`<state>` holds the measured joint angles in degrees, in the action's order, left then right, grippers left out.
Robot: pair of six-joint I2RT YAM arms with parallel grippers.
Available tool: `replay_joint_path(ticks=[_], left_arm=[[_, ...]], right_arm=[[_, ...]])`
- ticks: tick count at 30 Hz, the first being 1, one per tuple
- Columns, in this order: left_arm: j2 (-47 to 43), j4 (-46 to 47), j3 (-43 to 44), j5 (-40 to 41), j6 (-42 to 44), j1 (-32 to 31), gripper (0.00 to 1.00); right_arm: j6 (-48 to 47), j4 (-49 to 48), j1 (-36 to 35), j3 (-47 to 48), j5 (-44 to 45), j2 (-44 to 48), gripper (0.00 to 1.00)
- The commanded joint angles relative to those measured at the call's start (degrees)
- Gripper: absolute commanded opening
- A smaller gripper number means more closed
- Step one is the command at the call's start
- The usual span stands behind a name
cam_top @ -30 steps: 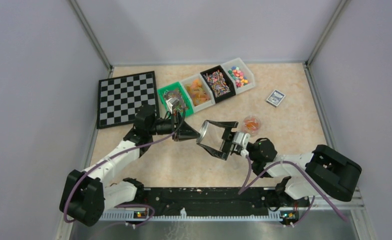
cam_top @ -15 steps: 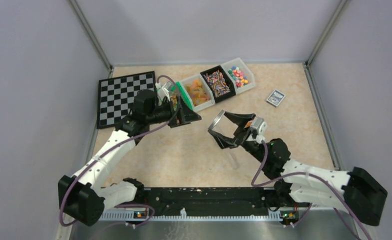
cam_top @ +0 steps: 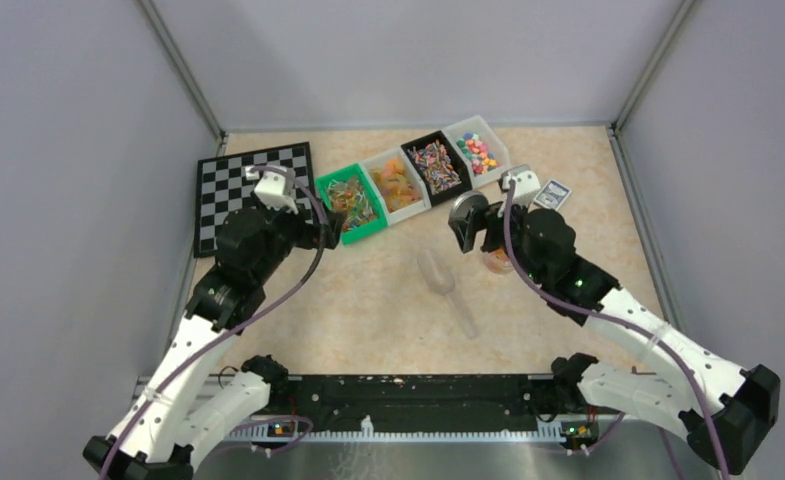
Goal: Pack the candies
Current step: Close the bottle lid on the packing bottle.
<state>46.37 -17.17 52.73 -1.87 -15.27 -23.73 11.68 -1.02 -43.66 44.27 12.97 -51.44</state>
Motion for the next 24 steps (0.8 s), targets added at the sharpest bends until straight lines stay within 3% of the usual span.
replay_joint_path(ticks=[1,6,14,18,24], left_arm=[[-1.8,3.8,-6.5,6.1,7.3,-0.1,0.99],[-1.1,4.4,-6.9,0.4,7.3,-0.2,0.99],[-2.0,3.9,-7.0,-1.3,7.6,-0.6,0.99],[-2.7,4.0,-7.0,-1.2,7.8,-0.8,0.99],[-2.8,4.2,-7.2,-0.9,8.1,-0.8,0.99]], right_arm=[[3.2,23.4,7.7,7.6,-1.7,-3.9,0.69],[3.3,30.2,19.4,11.8,-12.4,-10.2,0.70],[-0.3,40.0,25.9,18.7,-22.0,-26.7,0.69],[-1.8,47.0,26.0,24.6,-19.5,-31.8,0.69],[-2.3,50.6,25.9,28.2,-14.9,-32.4,0.70]])
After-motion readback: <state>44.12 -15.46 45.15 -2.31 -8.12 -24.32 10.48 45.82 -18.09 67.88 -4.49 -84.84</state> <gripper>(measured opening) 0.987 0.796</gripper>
